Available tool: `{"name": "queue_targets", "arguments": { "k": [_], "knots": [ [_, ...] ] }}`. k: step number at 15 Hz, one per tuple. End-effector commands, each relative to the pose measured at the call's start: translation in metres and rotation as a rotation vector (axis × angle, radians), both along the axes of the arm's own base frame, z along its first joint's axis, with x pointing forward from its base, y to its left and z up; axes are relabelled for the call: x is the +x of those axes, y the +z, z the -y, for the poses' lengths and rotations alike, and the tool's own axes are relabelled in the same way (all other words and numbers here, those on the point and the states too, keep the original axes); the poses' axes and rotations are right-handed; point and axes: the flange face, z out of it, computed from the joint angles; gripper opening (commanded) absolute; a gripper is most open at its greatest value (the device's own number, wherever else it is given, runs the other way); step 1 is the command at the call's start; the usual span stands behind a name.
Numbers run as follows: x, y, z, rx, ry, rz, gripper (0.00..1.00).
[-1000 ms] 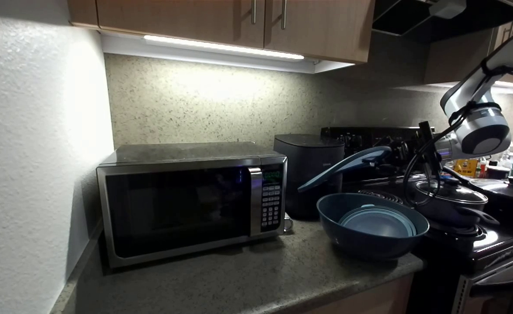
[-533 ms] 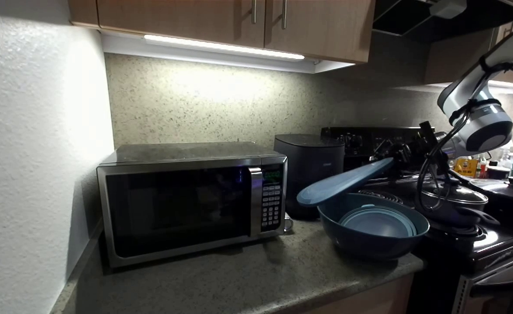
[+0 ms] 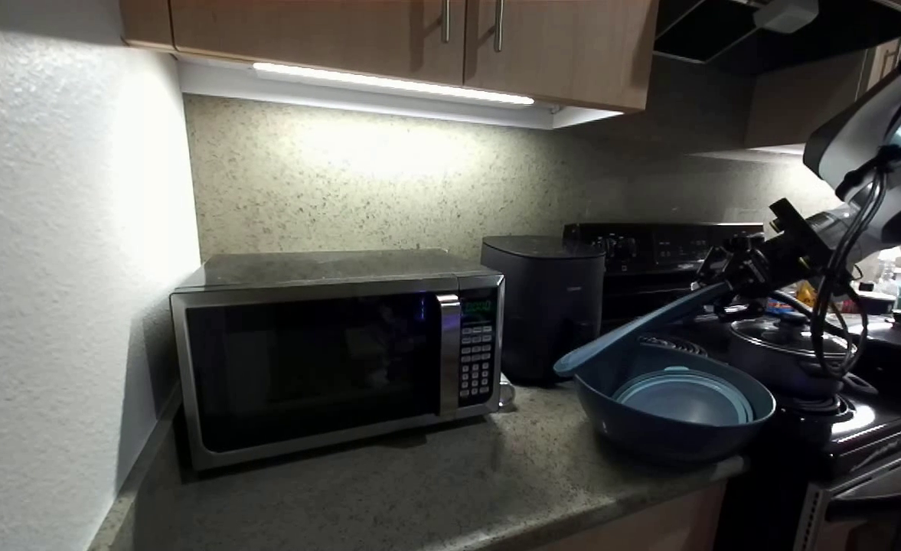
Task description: Pick up the lid from the microwave and put it on the bowl
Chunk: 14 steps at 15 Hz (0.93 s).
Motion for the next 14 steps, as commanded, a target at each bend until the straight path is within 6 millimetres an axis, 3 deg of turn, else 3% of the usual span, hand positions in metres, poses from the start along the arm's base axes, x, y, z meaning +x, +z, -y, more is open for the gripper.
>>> {"name": "queue_targets", "arguments": {
  "k": [1, 3, 4, 5, 6, 10, 11, 12, 14],
  "knots": [
    [-0.001, 0.000, 0.000, 0.001, 0.000, -0.002, 0.03],
    [0.003, -0.007, 0.003, -0.032, 0.011, 0.026, 0.03],
    [0.003, -0.009, 0.004, -0.071, 0.021, 0.048, 0.36],
    [0.003, -0.011, 0.006, -0.093, 0.036, 0.063, 0.36],
    [0.024, -0.017, -0.008, -0.110, 0.034, 0.081, 0.41],
    [0.050, -0.024, -0.024, -0.173, 0.009, 0.110, 0.67],
    [0.057, -0.026, -0.028, -0.183, 0.005, 0.119, 0.36],
    [0.062, -0.024, -0.034, -0.184, 0.004, 0.144, 0.28],
    [0.069, -0.017, -0.043, -0.175, 0.014, 0.201, 0.21]
  ]
}}
